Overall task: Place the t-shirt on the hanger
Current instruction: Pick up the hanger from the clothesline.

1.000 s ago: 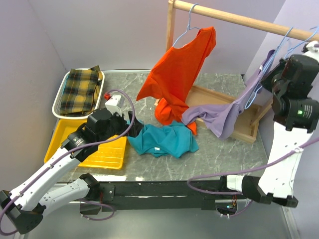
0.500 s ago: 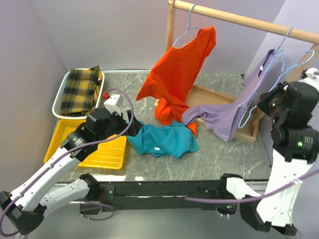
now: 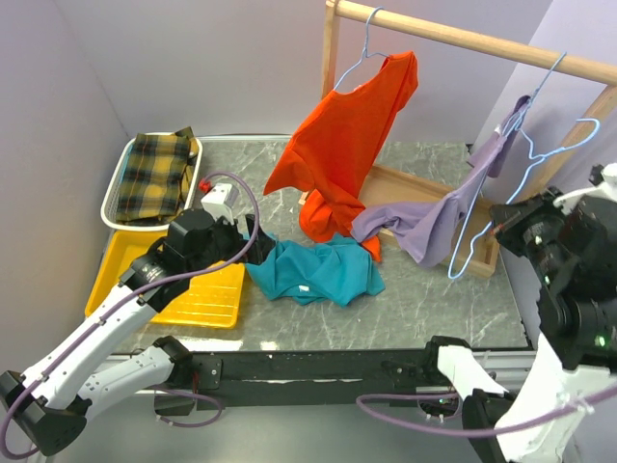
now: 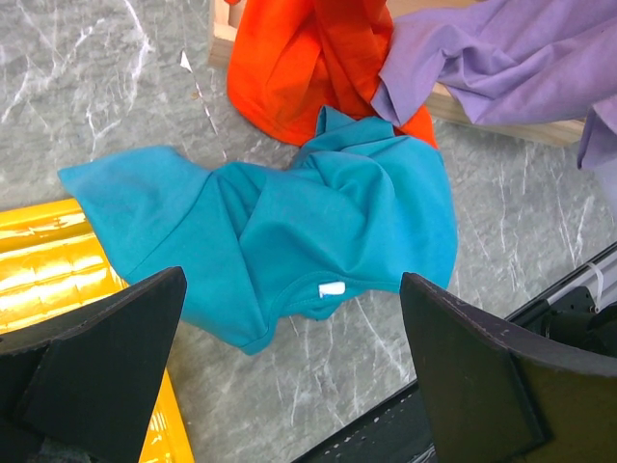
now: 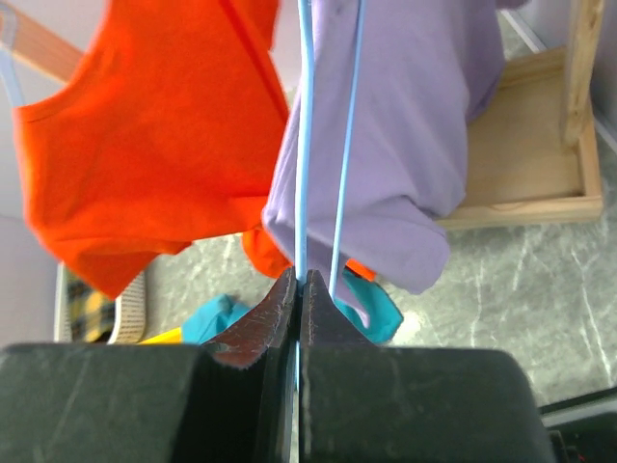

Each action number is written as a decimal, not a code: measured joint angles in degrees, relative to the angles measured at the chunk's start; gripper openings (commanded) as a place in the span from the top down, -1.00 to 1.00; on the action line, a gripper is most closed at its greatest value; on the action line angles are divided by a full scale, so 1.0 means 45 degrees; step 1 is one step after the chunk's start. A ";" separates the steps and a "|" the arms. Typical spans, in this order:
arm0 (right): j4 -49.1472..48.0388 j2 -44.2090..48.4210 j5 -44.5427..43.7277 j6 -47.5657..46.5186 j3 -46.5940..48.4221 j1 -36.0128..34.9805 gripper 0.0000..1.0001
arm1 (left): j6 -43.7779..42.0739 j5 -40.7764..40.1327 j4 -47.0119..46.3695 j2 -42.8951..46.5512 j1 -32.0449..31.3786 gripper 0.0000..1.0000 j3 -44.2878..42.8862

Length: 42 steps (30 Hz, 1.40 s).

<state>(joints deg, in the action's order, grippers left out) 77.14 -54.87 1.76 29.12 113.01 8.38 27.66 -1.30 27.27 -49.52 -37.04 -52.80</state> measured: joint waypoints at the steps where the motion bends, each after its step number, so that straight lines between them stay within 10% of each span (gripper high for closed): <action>1: 0.0029 0.0165 0.0063 0.0015 0.0087 0.0000 1.00 | 0.0000 0.0015 0.0005 0.0000 0.0000 -0.99 0.0019; 25: 0.0418 0.3070 -0.0228 0.0937 0.0291 0.0000 1.00 | 0.0000 0.0155 -0.0005 0.0010 0.0189 -0.99 0.0019; 42: -0.1389 0.2254 0.6445 -0.0141 -0.1151 0.0811 1.00 | 0.0005 0.0151 0.0000 -0.0151 0.0442 -0.99 0.0019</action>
<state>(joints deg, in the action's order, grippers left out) 70.89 -44.73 30.76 28.49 107.83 12.03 27.68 -0.62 27.27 -50.19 -35.05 -52.71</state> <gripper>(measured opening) 0.025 0.994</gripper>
